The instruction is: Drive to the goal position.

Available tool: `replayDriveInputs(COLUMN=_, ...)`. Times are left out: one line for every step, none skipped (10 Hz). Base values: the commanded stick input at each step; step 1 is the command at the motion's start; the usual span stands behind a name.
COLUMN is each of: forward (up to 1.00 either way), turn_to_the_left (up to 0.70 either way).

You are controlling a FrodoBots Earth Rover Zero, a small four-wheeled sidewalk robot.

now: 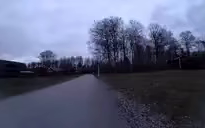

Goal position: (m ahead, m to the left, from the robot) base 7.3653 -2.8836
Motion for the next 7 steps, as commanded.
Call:
replayDriveInputs(forward=0.7, turn_to_the_left=0.0)
replayDriveInputs(forward=0.7, turn_to_the_left=0.0)
replayDriveInputs(forward=0.7, turn_to_the_left=0.0)
replayDriveInputs(forward=0.7, turn_to_the_left=0.0)
replayDriveInputs(forward=0.7, turn_to_the_left=0.0)
replayDriveInputs(forward=0.7, turn_to_the_left=0.0)
replayDriveInputs(forward=0.7, turn_to_the_left=0.0)
